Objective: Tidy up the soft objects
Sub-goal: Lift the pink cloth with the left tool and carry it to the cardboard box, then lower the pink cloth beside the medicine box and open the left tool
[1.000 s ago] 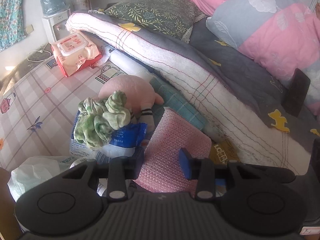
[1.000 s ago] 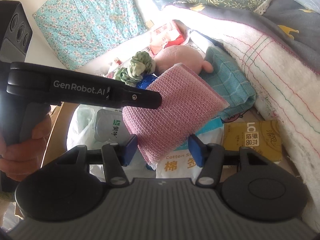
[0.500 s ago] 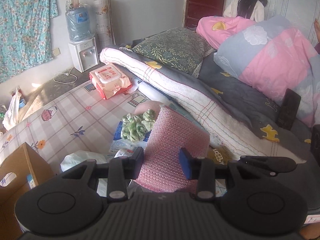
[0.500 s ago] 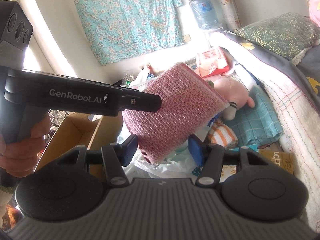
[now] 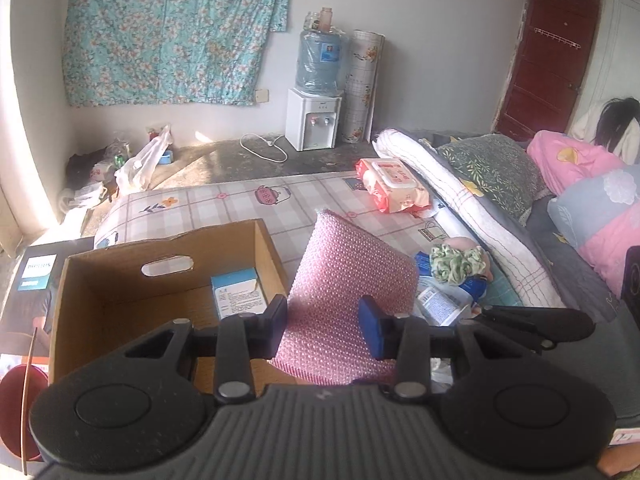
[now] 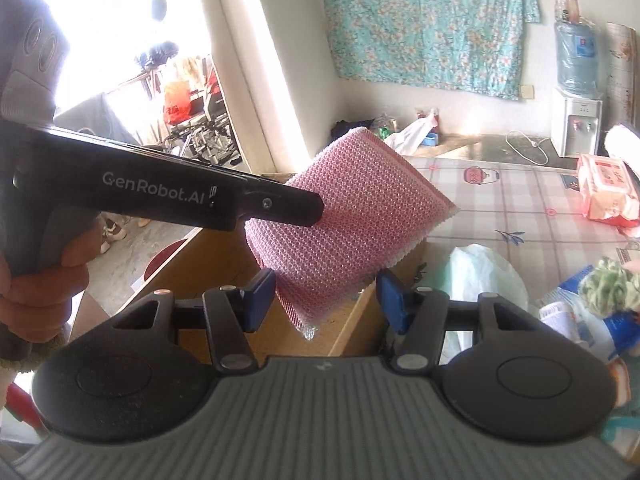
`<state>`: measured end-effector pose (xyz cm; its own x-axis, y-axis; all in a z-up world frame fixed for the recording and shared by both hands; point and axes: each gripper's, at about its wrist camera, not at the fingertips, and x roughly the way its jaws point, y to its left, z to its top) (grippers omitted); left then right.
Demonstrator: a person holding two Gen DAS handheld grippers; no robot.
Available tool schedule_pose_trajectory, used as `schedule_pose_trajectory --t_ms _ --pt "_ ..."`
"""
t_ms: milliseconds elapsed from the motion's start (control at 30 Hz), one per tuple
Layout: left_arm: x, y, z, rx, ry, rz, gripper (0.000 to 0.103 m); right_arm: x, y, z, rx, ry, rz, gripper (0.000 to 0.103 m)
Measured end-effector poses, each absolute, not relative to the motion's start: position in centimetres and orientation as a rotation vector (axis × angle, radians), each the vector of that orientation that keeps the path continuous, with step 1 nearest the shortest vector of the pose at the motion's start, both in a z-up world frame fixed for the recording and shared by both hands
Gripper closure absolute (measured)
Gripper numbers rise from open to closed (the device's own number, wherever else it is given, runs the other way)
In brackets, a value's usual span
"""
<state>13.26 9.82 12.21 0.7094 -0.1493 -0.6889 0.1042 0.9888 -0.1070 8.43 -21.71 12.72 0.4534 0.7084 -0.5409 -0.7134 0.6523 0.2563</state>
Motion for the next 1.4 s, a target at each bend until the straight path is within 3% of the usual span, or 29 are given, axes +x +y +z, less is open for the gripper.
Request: schedule_pose_trajectory --t_ms 400,633,833,900,967,1067,1200,1400 --pt "19.2 23.1 6.5 -0.327 0.903 0.048 0.062 13.5 -5.5 10.9 -0.249 0.815 0.978 0.047" --pt "24.8 26.1 -1.2 -0.394 1.040 0.164 0.064 16.1 -1.2 7.8 -0.405 0.773 0.889 0.044" --pt "24.8 26.6 -4.3 -0.410 1.119 0.183 0.064 16.0 -6.4 9.0 -0.281 0.746 0.940 0.044" --pt "24.5 26.6 -4.2 -0.387 1.120 0.187 0.061 15.3 -8.6 9.8 -0.234 0.737 0.954 0.044" --pt "24.6 26.8 -4.2 -0.372 1.131 0.203 0.051 14.6 -10.6 10.6 -0.195 0.732 0.958 0.044" --pt "25.1 27.5 -4.6 -0.402 1.176 0.232 0.047 13.4 -13.0 10.9 -0.147 0.731 0.955 0.044" --pt "26.0 27.5 -5.0 -0.440 1.191 0.220 0.048 12.3 -15.3 10.9 -0.082 0.735 0.948 0.044" --pt "27.6 26.4 -4.7 -0.403 1.155 0.216 0.062 10.6 -18.2 10.7 -0.008 0.720 0.903 0.044"
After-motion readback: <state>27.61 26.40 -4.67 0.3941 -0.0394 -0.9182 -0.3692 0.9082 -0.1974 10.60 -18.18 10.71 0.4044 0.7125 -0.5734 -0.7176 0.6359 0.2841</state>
